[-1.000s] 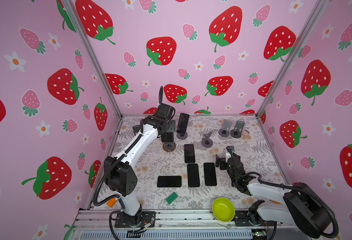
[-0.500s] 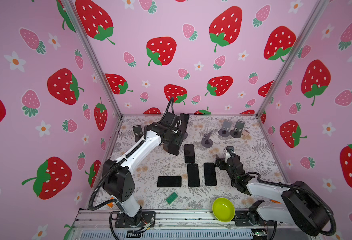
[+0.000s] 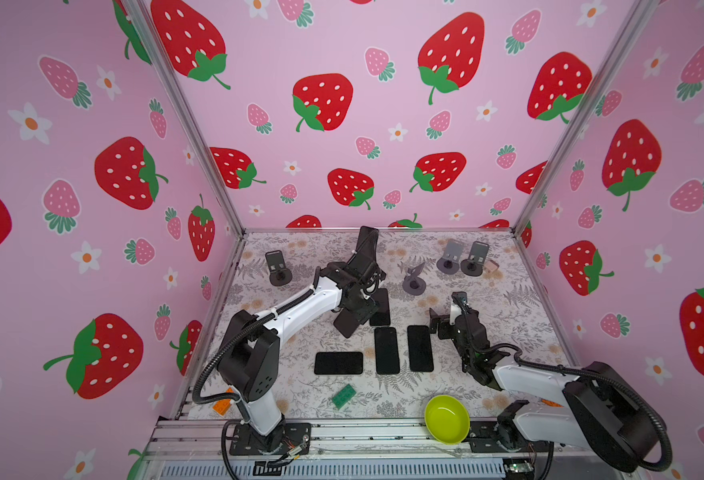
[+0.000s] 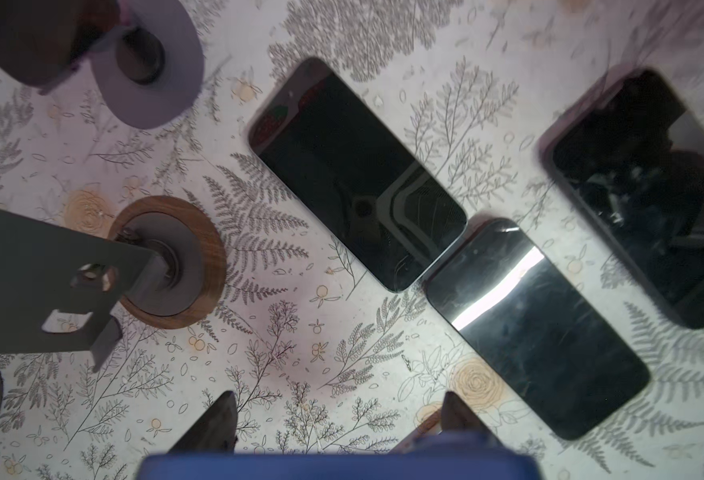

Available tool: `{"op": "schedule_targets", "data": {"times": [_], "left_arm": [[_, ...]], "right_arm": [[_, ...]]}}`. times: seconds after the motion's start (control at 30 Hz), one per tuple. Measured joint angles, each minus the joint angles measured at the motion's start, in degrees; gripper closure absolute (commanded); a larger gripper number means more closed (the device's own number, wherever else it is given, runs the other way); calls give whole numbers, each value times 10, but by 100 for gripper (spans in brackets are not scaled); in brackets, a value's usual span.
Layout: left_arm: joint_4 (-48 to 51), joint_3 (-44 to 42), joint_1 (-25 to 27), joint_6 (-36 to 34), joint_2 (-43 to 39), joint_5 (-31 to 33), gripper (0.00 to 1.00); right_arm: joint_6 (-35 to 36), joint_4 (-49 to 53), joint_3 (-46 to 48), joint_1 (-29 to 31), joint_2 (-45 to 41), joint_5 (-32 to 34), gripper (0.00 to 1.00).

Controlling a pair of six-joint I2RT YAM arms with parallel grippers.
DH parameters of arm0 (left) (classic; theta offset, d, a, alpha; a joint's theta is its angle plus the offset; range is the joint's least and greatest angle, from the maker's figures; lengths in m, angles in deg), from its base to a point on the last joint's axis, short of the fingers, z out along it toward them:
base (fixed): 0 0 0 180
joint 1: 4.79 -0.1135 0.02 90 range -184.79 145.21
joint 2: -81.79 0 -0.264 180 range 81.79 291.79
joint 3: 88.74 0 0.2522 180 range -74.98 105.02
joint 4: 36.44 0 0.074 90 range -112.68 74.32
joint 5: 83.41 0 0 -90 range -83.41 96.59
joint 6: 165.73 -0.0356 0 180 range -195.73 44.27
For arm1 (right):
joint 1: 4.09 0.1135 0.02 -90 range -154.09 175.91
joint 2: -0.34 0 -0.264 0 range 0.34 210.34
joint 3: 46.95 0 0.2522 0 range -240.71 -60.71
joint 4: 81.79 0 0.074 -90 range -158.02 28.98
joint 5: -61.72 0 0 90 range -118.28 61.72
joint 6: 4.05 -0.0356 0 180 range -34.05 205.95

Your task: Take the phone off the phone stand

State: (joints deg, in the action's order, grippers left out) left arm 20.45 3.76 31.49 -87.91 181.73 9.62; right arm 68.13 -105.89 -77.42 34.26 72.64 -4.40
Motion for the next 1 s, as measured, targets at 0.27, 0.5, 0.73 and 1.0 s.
{"op": "schedule_targets", "data": {"times": [0.27,0.5,0.73,1.0], "left_arm": [[-9,-25,3,-33,30,34,33],[-18,-30,12,-46,55,63,33],[-17,-33,13,-53,96,101,31],[18,-14,14,-58,127,109,30]], "right_arm": [[2,-16,0,0,0,-19,0],[2,-19,0,0,0,-19,0],[2,-19,0,0,0,-19,0],[1,-19,1,0,-4,-20,0]]}}
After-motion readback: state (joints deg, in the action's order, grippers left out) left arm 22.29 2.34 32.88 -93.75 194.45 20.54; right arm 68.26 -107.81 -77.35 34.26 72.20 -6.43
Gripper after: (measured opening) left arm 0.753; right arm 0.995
